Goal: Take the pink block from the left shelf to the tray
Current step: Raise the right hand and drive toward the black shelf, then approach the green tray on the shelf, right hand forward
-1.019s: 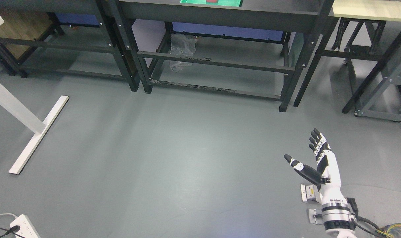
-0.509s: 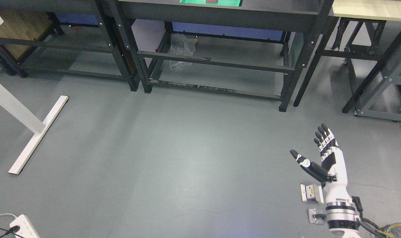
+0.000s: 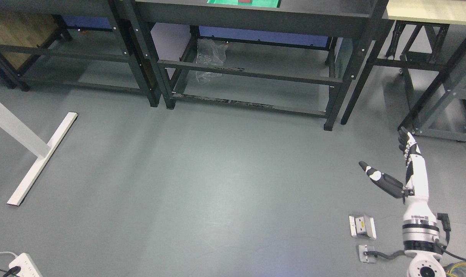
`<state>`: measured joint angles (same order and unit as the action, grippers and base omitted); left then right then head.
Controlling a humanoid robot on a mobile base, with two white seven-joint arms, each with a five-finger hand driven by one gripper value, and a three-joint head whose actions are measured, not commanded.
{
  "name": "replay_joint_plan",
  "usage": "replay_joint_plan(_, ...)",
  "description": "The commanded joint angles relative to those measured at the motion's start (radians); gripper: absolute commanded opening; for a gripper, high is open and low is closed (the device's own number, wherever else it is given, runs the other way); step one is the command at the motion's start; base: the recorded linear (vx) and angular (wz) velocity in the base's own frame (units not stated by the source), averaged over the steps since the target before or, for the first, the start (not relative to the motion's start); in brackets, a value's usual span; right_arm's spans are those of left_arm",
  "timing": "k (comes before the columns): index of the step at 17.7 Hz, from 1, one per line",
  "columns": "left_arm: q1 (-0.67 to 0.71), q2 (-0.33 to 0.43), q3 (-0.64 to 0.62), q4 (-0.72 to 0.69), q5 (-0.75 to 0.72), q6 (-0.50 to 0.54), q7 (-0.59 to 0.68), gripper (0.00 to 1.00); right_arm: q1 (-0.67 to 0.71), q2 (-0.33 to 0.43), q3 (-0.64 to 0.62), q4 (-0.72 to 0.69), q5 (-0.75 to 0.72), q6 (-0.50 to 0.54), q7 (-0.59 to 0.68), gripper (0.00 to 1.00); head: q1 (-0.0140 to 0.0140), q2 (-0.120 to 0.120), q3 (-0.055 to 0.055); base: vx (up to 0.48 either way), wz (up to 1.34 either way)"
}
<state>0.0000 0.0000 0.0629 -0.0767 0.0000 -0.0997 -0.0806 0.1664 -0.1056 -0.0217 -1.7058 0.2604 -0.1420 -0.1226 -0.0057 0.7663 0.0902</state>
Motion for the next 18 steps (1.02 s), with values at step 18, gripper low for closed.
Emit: replay_joint_plan(18,0.009,0.017,0.000,0.000,-0.002,0.000,0.001,1.00,0.021,0.020,0.020,-0.015,0.645,-0.123,-0.020,0.98,0.0000,0.000,0.000,0.090,-0.03)
